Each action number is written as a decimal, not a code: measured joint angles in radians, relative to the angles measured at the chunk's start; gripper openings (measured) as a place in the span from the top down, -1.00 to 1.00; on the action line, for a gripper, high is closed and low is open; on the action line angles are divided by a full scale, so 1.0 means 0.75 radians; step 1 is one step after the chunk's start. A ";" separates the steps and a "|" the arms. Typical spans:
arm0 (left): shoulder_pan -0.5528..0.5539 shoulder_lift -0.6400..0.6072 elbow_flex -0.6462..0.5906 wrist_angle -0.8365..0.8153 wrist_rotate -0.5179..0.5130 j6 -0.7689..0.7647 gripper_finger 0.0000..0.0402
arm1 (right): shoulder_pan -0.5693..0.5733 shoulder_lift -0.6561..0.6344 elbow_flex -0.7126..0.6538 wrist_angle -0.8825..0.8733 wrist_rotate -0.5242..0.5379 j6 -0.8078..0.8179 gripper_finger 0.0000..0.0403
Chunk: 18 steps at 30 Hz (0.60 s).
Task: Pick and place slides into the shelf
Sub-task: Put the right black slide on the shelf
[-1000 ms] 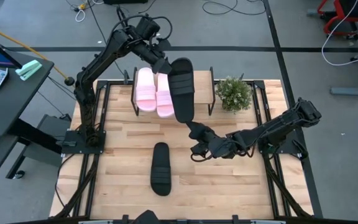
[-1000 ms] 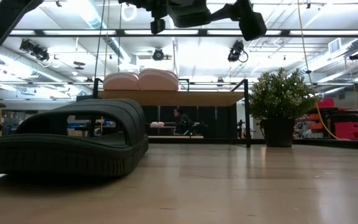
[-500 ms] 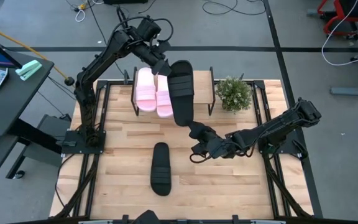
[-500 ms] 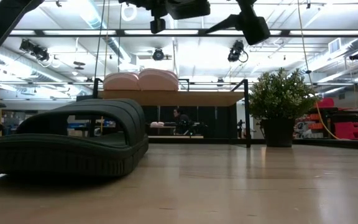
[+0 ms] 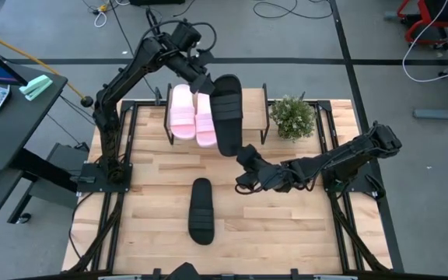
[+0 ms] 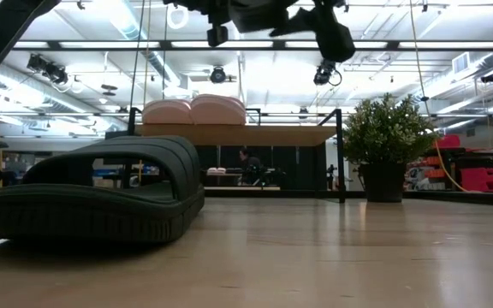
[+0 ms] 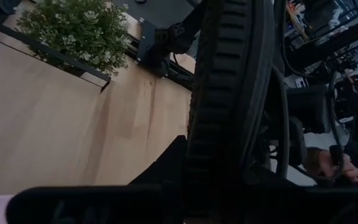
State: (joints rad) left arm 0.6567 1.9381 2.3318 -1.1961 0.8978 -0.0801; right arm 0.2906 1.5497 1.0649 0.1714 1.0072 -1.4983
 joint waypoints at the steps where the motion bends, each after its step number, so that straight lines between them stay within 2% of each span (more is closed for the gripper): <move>1: 0.001 0.000 0.000 -0.001 -0.002 0.000 0.69 | -0.002 0.000 0.000 0.015 -0.004 0.019 0.41; 3: 0.002 0.000 0.000 0.005 -0.020 -0.004 0.68 | -0.002 -0.001 0.001 0.029 -0.005 0.033 0.60; 4: 0.000 0.000 0.000 0.014 -0.041 -0.004 0.66 | -0.002 -0.001 0.002 0.028 -0.003 0.032 0.62; 14: 0.002 0.000 0.000 0.056 -0.078 0.073 0.47 | -0.002 -0.001 0.002 0.026 0.040 0.074 0.63; 18: 0.024 -0.019 0.001 0.149 -0.078 0.090 0.43 | -0.002 -0.001 0.002 0.027 0.062 0.079 0.63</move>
State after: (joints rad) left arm 0.6744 1.9238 2.3322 -1.0844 0.8394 -0.0126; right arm 0.2890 1.5494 1.0660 0.1913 1.0535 -1.4390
